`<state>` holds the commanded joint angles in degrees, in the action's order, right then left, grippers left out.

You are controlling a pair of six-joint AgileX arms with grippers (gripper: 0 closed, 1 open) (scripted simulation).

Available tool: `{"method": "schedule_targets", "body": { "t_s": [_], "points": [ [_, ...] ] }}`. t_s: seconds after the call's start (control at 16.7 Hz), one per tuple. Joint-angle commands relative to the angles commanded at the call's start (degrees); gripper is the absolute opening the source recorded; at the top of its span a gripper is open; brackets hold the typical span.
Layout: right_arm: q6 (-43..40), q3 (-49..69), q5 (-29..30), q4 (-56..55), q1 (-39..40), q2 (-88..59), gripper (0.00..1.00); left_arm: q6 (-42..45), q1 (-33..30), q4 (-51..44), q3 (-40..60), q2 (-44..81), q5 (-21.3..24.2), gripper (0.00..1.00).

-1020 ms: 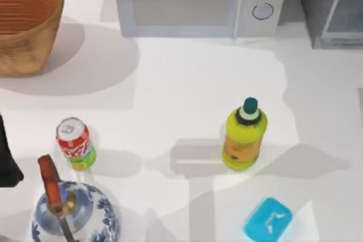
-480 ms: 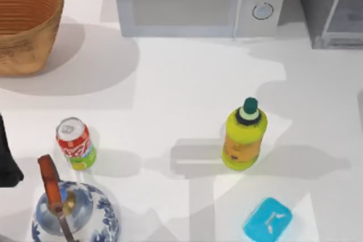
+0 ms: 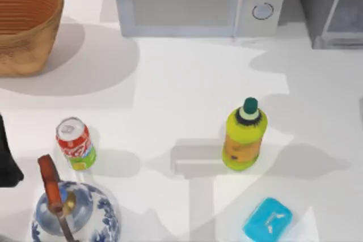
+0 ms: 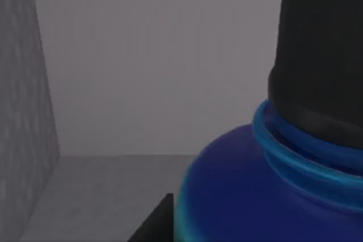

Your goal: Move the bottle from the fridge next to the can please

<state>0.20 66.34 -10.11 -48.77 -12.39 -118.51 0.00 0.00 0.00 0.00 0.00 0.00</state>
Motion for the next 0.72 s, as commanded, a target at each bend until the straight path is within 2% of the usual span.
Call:
{"method": "schedule_targets", "body": {
  "t_s": [0.42, 0.72],
  "points": [
    [-0.15, -24.53, -3.16, -7.68, -2.54, 14.74, 0.00, 0.00, 0.00, 0.00, 0.00, 0.00, 0.00, 1.00],
    [-0.21, -29.17, -3.99, -9.87, -3.24, 18.73, 0.00, 0.00, 0.00, 0.00, 0.00, 0.00, 0.00, 1.00]
  ]
}}
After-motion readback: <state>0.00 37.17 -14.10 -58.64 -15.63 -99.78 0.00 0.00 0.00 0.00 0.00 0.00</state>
